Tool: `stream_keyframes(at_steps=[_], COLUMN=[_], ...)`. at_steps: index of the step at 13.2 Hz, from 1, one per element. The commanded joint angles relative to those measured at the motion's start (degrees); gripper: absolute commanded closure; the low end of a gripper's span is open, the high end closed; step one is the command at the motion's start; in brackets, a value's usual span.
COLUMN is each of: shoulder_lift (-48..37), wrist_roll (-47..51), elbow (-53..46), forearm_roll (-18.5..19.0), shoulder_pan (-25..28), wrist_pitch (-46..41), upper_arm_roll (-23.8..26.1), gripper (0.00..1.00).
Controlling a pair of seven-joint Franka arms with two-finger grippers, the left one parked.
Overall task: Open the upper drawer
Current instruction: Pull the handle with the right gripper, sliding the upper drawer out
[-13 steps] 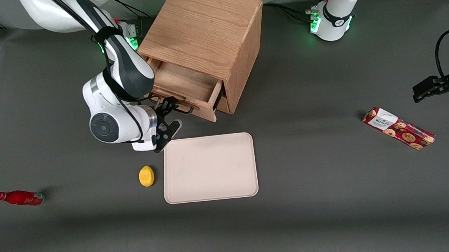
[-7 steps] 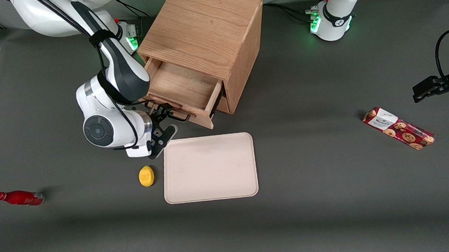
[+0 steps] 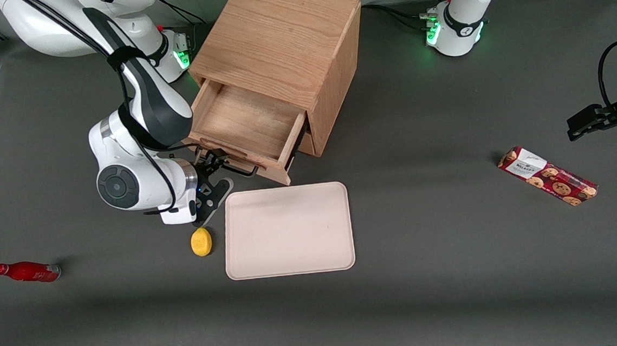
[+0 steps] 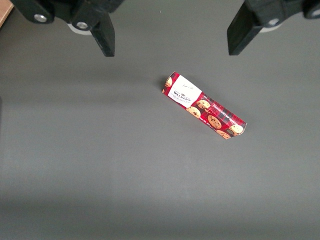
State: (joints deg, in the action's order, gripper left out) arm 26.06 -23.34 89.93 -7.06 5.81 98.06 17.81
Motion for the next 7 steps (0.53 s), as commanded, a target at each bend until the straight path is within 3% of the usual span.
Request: stream_keyframes(at_steps=[1, 7], shoulder_lift=[1.5, 3.3], wrist_roll=[-1.8, -6.0], elbow=[-2.4, -5.9], forearm_roll=[3.1, 5.0], shoulder_pan=[-1.9, -4.1], wrist_pitch=[-0.8, -0.8], upper_arm_roll=[2.3, 2.4], gripper=[0.00, 0.00])
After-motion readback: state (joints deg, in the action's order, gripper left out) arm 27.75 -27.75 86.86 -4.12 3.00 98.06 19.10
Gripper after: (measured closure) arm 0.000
